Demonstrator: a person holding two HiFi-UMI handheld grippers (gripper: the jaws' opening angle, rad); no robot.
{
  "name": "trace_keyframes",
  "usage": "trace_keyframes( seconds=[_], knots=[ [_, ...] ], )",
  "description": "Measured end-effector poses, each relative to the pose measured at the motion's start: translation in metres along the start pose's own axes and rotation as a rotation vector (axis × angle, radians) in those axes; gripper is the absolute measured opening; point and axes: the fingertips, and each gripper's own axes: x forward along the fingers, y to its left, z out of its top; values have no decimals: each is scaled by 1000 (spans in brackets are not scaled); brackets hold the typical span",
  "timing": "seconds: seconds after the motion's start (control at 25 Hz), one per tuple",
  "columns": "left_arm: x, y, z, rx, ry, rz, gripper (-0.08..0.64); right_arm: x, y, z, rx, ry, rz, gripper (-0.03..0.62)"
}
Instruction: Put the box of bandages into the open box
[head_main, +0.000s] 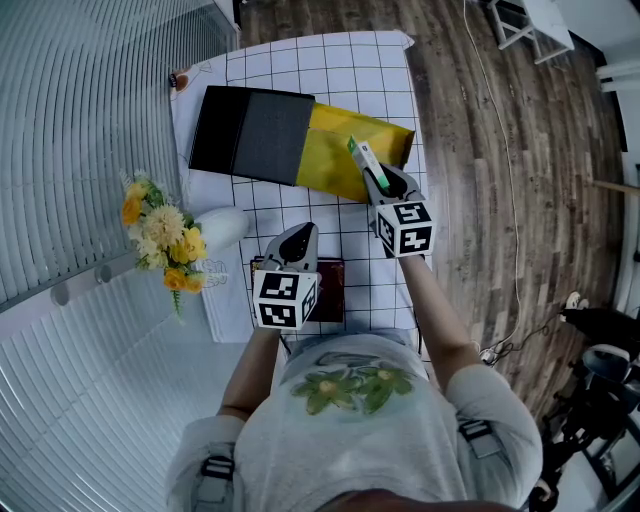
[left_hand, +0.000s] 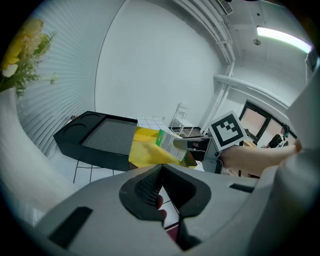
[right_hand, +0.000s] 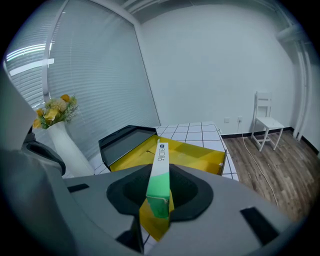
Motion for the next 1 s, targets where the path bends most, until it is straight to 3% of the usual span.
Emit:
trace_keyframes(
  seconds=[1.0],
  knots=[
    [0,2,-1,0,3,-9,5,15,5,-14,-86,140,-13,92]
  ],
)
